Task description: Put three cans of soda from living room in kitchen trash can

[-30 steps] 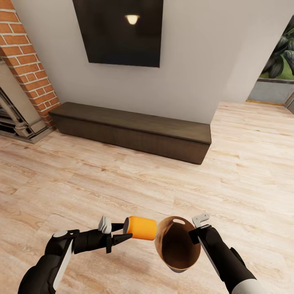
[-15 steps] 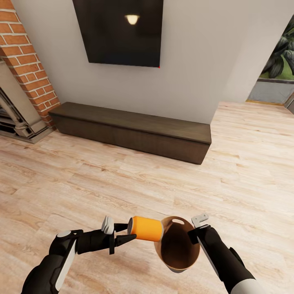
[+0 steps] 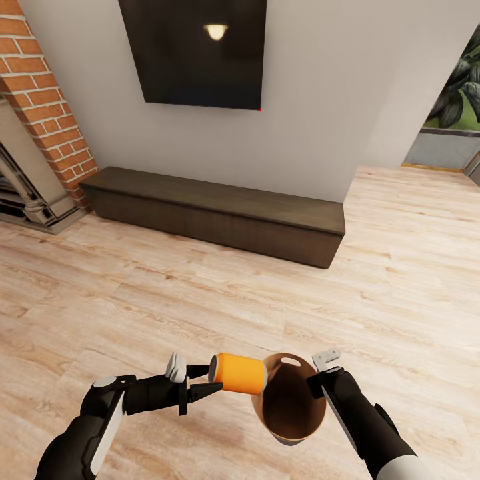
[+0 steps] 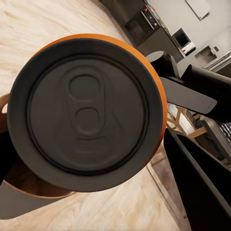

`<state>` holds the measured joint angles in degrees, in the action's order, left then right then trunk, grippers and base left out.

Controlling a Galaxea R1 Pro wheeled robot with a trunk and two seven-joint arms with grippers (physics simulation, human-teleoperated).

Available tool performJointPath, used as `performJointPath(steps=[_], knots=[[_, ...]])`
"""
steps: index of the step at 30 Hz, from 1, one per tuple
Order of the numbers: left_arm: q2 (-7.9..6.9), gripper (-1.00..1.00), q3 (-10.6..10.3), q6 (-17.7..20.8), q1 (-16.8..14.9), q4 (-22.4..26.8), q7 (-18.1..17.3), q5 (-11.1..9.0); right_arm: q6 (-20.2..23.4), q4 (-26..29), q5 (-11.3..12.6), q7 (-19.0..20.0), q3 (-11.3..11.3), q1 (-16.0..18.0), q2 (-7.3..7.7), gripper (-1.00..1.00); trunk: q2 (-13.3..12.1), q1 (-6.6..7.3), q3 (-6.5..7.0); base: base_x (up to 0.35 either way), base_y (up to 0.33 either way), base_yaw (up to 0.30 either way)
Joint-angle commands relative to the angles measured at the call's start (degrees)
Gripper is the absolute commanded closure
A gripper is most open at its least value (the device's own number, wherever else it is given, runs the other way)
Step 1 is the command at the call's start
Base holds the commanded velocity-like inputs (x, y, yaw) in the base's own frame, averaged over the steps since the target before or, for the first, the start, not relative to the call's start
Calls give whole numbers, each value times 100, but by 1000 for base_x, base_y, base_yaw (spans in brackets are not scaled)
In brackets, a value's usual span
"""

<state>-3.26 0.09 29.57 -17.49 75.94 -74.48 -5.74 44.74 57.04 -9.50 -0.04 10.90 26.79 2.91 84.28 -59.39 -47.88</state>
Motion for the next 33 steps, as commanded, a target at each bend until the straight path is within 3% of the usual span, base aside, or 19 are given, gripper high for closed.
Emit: performJointPath(steps=[1, 3, 5, 8, 33], knots=[[0, 100, 0, -7, 0, -2, -5, 1, -1, 1, 53, 31, -1, 1, -1, 100, 0, 0, 0, 0, 0, 0], [38, 100, 2, -10, 0, -8, -5, 2, -1, 1, 53, 31, -1, 1, -1, 100, 0, 0, 0, 0, 0, 0], [196, 100, 7, -17, 0, -40, -3, 14, -1, 1, 53, 29, -1, 1, -14, 100, 0, 0, 0, 0, 0, 0], [236, 100, 8, -20, 0, -72, 4, 18, -1, 1, 53, 27, -1, 1, -32, 100, 0, 0, 0, 0, 0, 0], [411, 100, 9, -36, 0, -381, 61, 61, -1, 4, 53, 22, 8, 1, -78, 100, 0, 0, 0, 0, 0, 0]])
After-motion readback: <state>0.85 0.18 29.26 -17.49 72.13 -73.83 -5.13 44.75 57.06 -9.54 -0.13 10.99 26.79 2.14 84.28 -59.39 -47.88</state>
